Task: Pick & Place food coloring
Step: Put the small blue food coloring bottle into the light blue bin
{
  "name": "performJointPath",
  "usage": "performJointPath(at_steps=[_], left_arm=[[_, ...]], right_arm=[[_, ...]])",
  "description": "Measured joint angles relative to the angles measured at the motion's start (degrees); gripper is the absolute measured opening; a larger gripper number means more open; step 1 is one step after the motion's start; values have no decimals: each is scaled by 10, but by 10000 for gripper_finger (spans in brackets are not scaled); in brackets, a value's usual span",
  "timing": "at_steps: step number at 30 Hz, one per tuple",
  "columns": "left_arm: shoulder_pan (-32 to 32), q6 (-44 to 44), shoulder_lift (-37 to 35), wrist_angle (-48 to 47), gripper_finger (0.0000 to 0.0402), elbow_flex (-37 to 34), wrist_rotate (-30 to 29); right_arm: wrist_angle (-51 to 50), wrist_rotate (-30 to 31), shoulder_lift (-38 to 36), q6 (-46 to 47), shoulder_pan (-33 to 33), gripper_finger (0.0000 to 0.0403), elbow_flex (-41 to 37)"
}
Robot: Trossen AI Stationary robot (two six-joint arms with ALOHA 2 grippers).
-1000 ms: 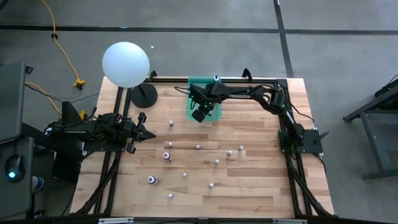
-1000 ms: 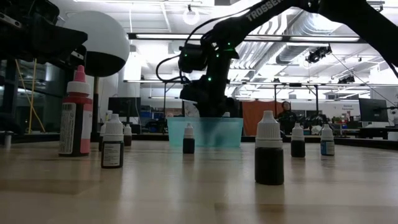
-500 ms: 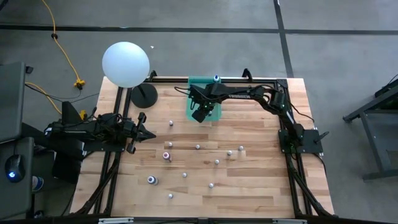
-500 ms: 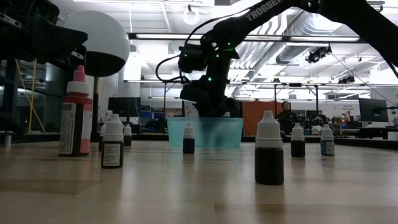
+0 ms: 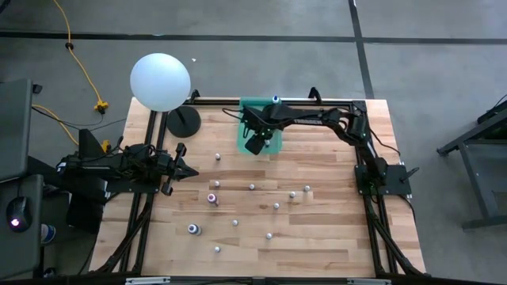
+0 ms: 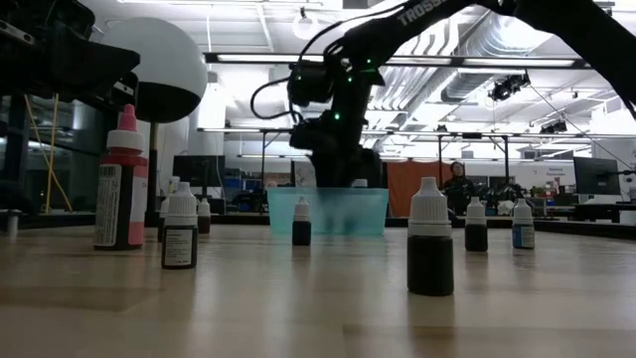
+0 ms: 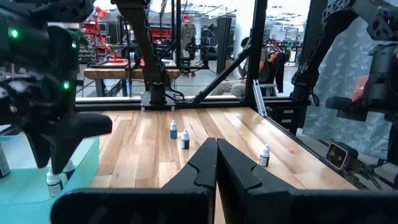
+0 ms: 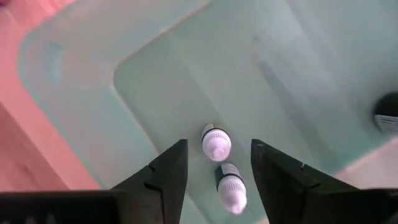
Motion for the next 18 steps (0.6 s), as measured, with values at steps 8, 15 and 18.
performJointPath(at_steps=[8, 15, 18], left_arm=[[0, 0, 0, 0, 1, 0, 0], [0, 0, 0, 0, 1, 0, 0], [0, 0, 0, 0, 1, 0, 0]], right_arm=[[-1, 1, -68, -4, 0, 168, 1], [5, 13, -163, -22, 10, 168, 1], [3, 17, -202, -28, 22, 168, 1]])
